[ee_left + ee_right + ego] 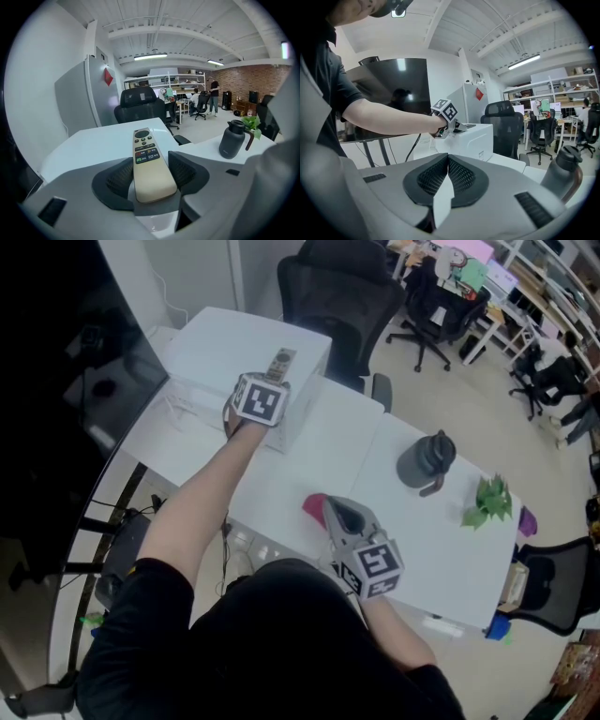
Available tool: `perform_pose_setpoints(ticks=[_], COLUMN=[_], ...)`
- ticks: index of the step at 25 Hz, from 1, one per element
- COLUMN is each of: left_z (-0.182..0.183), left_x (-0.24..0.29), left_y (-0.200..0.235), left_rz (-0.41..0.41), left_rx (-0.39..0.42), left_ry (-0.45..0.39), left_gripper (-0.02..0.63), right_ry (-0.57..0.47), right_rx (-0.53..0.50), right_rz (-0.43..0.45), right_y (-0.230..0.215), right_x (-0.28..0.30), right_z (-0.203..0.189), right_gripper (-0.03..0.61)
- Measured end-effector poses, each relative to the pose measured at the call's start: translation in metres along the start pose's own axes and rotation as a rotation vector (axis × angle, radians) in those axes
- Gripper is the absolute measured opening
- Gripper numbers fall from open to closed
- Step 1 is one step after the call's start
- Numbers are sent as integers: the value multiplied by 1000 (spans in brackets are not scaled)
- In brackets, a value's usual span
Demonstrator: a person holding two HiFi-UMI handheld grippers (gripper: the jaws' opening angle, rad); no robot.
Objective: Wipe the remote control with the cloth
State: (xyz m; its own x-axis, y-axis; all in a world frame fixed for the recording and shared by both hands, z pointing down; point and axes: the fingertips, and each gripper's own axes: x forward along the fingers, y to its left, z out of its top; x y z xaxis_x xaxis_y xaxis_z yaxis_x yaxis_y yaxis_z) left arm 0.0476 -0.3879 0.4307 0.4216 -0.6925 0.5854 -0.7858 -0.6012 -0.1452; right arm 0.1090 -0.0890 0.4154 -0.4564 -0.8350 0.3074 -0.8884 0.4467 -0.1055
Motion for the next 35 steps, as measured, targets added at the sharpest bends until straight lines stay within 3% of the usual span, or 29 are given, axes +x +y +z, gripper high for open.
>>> perform_pose_setpoints(ticks=[8, 20, 28, 35], left_z=[-1, 2, -39, -95], left_x=[-7, -86, -171, -206], left_y=[-3, -11, -46, -77], left_rz=[-52, -51, -118, -154], left_rx=[-30, 26, 25, 8], left_ry=[-13, -258, -357, -348], left_gripper=[206, 202, 202, 202], right_ry=[-5, 17, 104, 267], right_rx=[2, -8, -23, -62], right_rz=[2, 15, -6, -46], right_y=[2, 6, -2, -22], right_x=[-2, 2, 10, 26], right_z=[0, -8, -40, -102], right_gripper=[0, 0, 20, 83])
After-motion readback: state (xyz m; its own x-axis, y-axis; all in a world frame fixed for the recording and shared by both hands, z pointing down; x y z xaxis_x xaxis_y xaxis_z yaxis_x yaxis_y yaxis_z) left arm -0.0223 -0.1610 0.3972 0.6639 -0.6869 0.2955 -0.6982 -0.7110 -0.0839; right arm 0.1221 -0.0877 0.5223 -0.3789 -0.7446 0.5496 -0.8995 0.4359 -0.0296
